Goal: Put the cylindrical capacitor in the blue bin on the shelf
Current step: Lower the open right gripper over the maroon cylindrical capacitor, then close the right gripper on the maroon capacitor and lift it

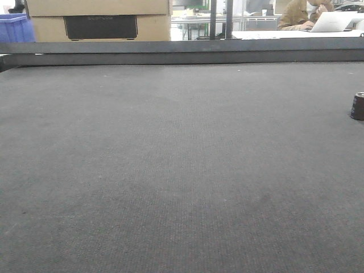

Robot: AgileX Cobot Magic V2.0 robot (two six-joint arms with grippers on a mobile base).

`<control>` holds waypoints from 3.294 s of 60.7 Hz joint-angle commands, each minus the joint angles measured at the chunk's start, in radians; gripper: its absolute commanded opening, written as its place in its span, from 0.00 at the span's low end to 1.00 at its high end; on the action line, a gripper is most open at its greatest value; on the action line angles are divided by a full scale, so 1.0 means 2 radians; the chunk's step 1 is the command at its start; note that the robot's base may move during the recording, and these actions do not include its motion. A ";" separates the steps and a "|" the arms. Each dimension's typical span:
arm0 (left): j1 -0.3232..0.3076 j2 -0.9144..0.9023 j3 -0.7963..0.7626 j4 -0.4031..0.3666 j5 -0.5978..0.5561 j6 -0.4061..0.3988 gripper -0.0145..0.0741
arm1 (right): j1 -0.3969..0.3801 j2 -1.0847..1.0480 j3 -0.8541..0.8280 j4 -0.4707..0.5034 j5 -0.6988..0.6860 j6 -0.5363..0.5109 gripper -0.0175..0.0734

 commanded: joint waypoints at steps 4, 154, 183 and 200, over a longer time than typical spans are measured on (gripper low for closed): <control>0.001 -0.001 -0.001 0.000 -0.007 0.000 0.04 | -0.001 -0.002 0.000 -0.005 -0.009 0.000 0.03; -0.007 0.257 -0.357 0.014 0.184 0.000 0.85 | -0.002 0.777 -0.205 0.029 -0.535 -0.005 0.82; -0.007 0.257 -0.357 0.014 0.181 0.000 0.85 | -0.010 0.961 -0.347 0.031 -0.528 -0.005 0.82; -0.007 0.257 -0.357 0.014 0.181 0.000 0.85 | -0.010 0.997 -0.382 0.031 -0.515 -0.005 0.81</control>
